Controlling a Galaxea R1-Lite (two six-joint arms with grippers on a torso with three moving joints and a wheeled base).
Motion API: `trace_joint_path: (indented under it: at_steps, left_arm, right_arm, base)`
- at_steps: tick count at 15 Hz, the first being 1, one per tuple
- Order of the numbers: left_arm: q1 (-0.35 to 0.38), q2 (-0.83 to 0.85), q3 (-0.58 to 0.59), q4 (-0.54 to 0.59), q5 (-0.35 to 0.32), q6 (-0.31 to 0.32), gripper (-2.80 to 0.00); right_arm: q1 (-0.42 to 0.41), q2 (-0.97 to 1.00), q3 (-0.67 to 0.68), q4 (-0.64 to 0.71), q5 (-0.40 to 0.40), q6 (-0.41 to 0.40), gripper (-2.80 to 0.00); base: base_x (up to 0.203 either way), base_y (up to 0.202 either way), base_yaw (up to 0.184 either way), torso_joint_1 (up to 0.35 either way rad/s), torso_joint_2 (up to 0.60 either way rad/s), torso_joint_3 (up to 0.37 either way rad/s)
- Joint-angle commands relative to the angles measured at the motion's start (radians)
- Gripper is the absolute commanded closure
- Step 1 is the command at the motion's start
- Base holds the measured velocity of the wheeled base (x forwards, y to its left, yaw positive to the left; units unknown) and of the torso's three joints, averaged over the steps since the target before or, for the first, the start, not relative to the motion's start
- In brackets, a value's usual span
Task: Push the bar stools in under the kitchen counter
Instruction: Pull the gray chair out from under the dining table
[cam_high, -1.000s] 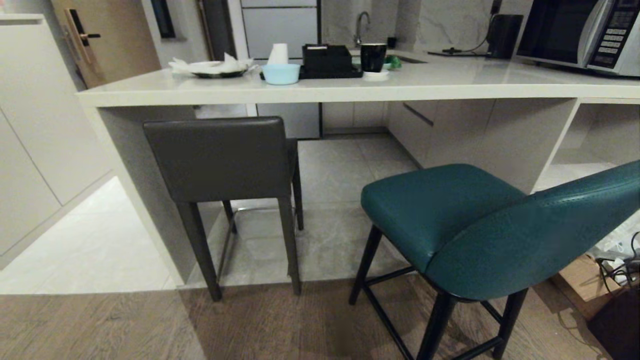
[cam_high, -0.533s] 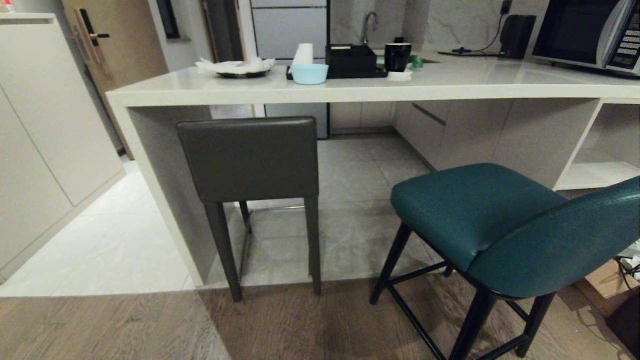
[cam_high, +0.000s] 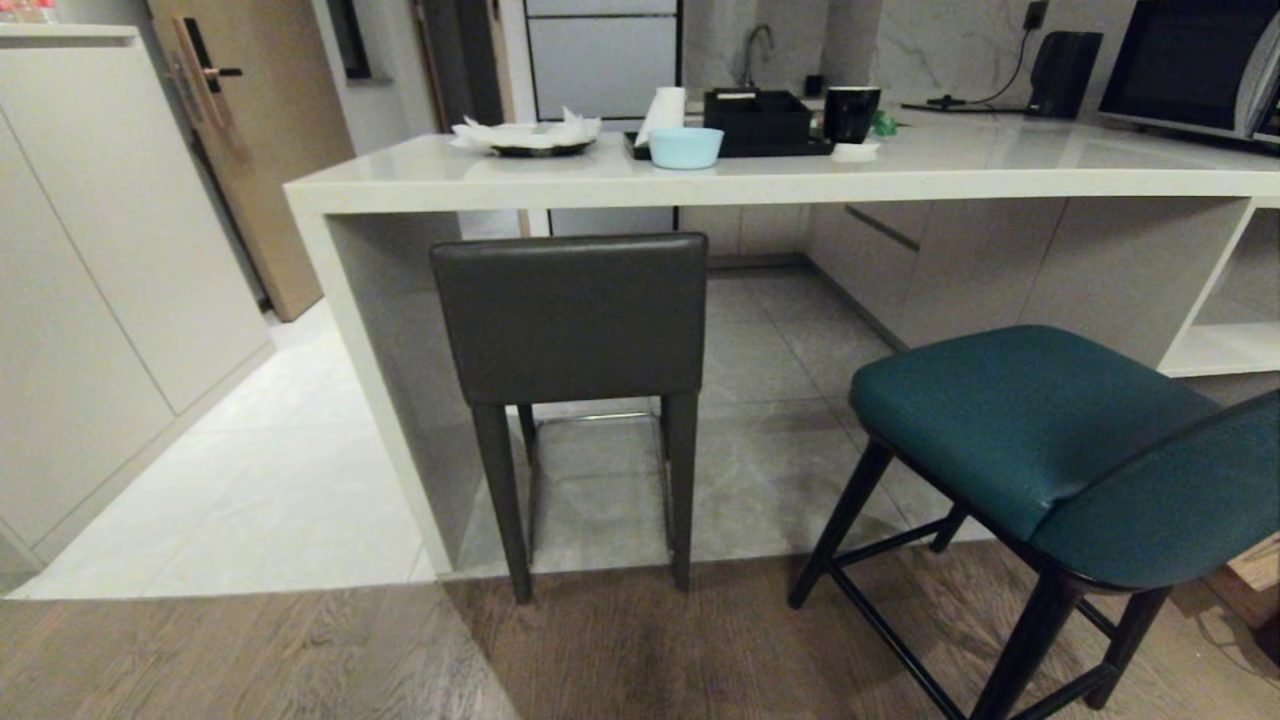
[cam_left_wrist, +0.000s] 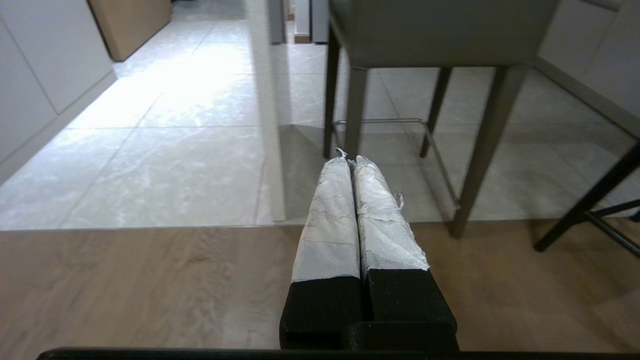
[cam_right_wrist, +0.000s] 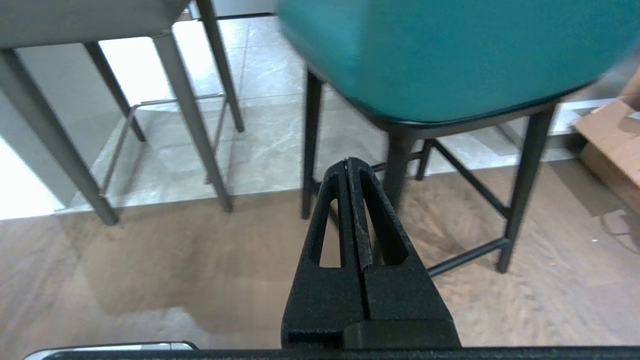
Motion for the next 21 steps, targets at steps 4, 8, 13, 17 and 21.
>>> trace_joint_path:
  at_steps: [4,8,13,17,21]
  left_arm:
    - [0.0,0.001,0.018,-0.001,-0.001,0.0,0.0]
    - [0.0,0.001,0.018,-0.001,-0.001,0.0,0.0]
    - [0.0,0.001,0.018,-0.001,-0.001,0.0,0.0]
    - [0.0,0.001,0.018,-0.001,-0.001,0.0,0.0]
    - [0.0,0.001,0.018,-0.001,-0.001,0.0,0.0]
  right_arm:
    - [0.0,0.002,0.0,0.0,0.0,0.0,0.0]
    - [0.0,0.002,0.0,0.0,0.0,0.0,0.0]
    - [0.0,0.002,0.0,0.0,0.0,0.0,0.0]
    - [0.0,0.002,0.0,0.0,0.0,0.0,0.0]
    - [0.0,0.002,0.0,0.0,0.0,0.0,0.0]
  base:
    - [0.0,0.196,-0.001,0.003,0.0,0.0]
    - [0.0,0.168,-0.007,0.002,0.0,0.005]
    - [0.0,0.013,-0.001,0.001,0.0,0.0]
    - [0.086,0.0,0.001,0.001,0.0,0.001]
    - [0.198,0.0,0.002,0.006,0.0,0.001]
